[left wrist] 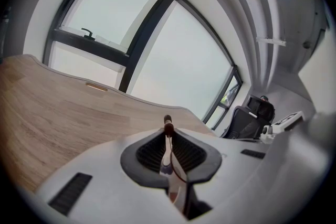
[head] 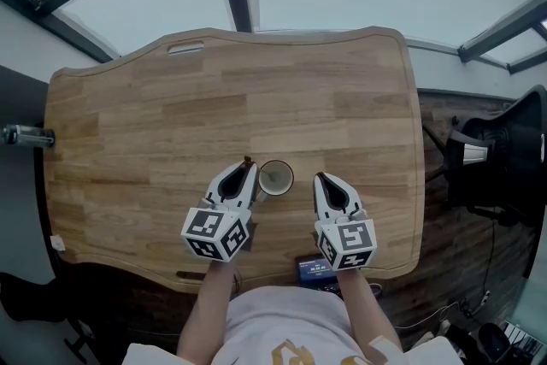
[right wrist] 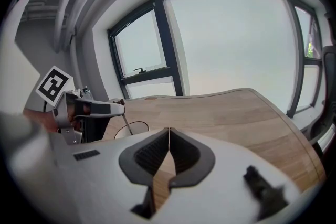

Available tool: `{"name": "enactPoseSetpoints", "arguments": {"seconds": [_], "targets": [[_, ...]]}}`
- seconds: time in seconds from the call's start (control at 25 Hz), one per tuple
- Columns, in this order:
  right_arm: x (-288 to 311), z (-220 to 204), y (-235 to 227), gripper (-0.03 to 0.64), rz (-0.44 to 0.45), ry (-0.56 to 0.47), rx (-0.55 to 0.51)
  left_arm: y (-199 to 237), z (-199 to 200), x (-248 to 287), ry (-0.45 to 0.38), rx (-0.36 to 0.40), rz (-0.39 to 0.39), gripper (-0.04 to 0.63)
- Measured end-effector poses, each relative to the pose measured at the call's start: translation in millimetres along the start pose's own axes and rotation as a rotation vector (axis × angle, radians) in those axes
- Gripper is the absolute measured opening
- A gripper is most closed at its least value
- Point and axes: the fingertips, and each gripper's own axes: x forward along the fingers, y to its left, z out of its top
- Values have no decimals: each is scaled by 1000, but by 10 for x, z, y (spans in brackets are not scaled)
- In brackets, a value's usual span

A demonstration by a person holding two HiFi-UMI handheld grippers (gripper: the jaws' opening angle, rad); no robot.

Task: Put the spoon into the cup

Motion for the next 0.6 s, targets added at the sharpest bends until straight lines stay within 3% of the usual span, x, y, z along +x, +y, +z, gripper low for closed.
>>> {"name": "enactPoseSetpoints", "arguments": {"seconds": [0.28, 0.6], "targets": [[29, -25, -16, 32, 2, 6, 4, -17, -36, 43, 10, 57, 12, 44], [59, -32, -38, 32, 3, 13, 3, -24, -89, 85, 27, 65, 8, 44]]}}
